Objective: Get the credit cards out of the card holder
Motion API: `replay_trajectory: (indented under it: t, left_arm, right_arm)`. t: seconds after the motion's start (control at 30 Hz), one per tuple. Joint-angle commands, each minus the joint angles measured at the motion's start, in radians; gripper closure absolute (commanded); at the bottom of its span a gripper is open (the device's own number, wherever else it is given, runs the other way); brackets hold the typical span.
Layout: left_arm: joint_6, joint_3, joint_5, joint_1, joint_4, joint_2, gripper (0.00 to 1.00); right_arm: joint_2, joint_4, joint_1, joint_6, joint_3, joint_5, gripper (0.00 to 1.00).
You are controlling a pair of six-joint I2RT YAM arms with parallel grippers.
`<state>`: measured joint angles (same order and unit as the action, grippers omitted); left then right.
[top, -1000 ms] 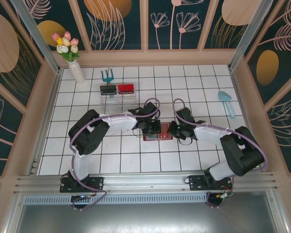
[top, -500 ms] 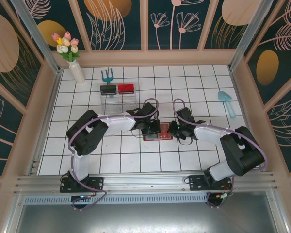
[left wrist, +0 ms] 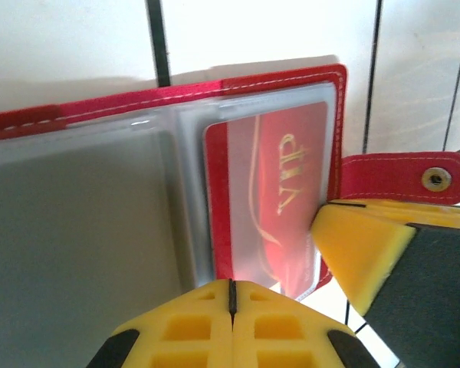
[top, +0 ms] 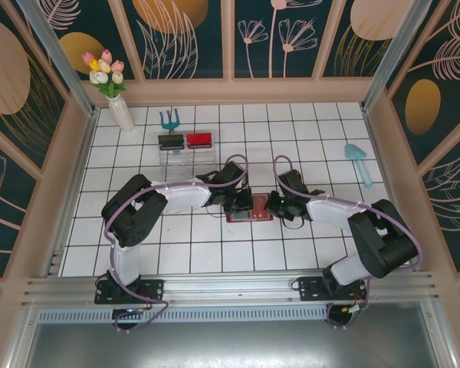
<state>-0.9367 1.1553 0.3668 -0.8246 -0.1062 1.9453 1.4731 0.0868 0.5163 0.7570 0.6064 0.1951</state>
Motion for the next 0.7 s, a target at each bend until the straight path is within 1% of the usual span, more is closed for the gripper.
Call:
replay_trajectory:
  t: [0.0,0.1,0.17,0.27,0.43,0.57,0.6,0.67]
  left_arm:
    - [-0.009,0.013,0.017,0.006,0.033,-0.042,0.94]
    - [-0.008,0.016,0.009,0.005,0.021,-0.033,0.93]
    - [-0.010,0.003,0.008,0.005,0.019,-0.022,0.93]
    - [-0.014,-0.024,-0.002,0.005,0.023,-0.020,0.93]
    - [-0.008,-0.040,-0.011,0.006,0.017,-0.011,0.93]
    - [-0.010,-0.052,-0.011,0.006,0.020,-0.008,0.92]
    - [-0.010,-0.052,-0.011,0.006,0.021,-0.008,0.93]
    - [-0.010,-0.049,-0.011,0.006,0.018,-0.008,0.92]
  right_arm:
    - [0.035,0.112,0.001,-0.029,-0.006,-0.050,0.97]
    - [0.035,0.146,0.017,-0.047,0.025,-0.078,0.97]
    - [0.031,0.181,0.025,-0.062,0.061,-0.109,0.94]
    - [0.023,0.231,0.055,-0.083,0.108,-0.150,0.94]
    - [0.008,0.292,0.075,-0.111,0.160,-0.197,0.94]
    - [0.003,0.306,0.081,-0.123,0.177,-0.202,0.98]
    - [0.008,0.304,0.082,-0.124,0.174,-0.198,1.00]
    - [0.020,0.294,0.081,-0.124,0.163,-0.191,1.00]
